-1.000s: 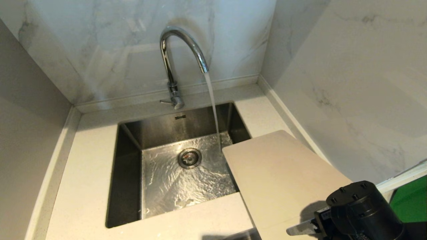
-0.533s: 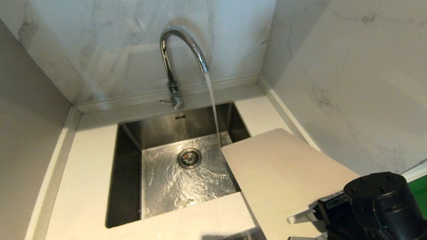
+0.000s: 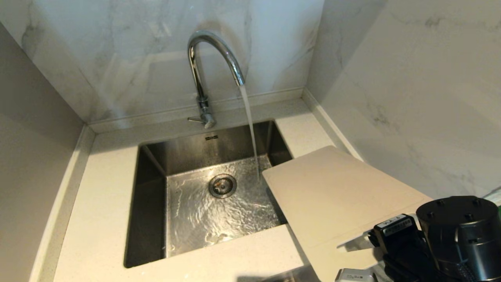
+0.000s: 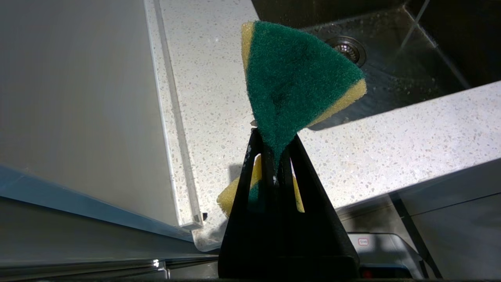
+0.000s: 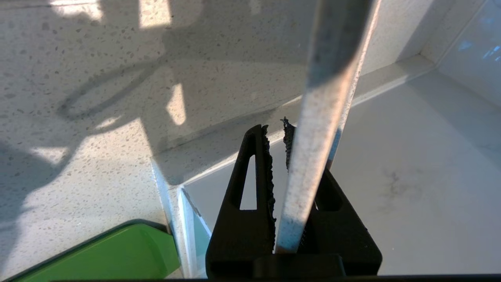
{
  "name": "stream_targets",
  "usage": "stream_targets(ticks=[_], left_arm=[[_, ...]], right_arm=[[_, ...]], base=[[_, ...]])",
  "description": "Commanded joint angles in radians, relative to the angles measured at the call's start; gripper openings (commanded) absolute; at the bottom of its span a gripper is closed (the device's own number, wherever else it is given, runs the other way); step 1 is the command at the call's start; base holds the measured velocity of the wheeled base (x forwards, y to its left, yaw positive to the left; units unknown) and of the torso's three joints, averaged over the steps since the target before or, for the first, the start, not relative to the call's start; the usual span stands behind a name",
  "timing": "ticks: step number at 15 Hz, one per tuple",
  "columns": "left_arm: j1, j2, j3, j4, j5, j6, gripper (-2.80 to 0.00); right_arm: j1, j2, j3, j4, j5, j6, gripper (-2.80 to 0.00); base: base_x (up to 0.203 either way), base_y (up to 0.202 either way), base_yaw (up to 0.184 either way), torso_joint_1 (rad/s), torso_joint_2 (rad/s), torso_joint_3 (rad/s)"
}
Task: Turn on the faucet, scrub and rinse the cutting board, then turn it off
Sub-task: Pick up the cutting board
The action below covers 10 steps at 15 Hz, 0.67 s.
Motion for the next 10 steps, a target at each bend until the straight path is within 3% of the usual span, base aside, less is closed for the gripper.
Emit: stream_targets(ticks=[1, 4, 7, 10], left_arm=[[0.001, -0.001, 0.0, 0.0, 0.0, 0.0, -2.8], [0.001, -0.001, 0.0, 0.0, 0.0, 0.0, -2.8], [0.001, -0.001, 0.0, 0.0, 0.0, 0.0, -2.8], [0.001, -0.001, 0.0, 0.0, 0.0, 0.0, -2.8]], right_arm=[[-0.002, -0.027, 0.025, -0.002, 0.001, -0.006, -2.8], [-0.019, -0.058, 0.037, 0.012, 0.08, -0.009, -2.8], [-0.046, -0.071, 0.022, 0.017, 0.095, -0.044, -2.8], [-0.086, -0.072, -0.025, 0.018, 0.143, -0.155, -2.8]], base=[[0.0, 0.0, 0.0, 0.0, 0.0, 0.0], [0.0, 0.0, 0.0, 0.0, 0.0, 0.0], [0.0, 0.0, 0.0, 0.0, 0.0, 0.0], [0.0, 0.0, 0.0, 0.0, 0.0, 0.0]])
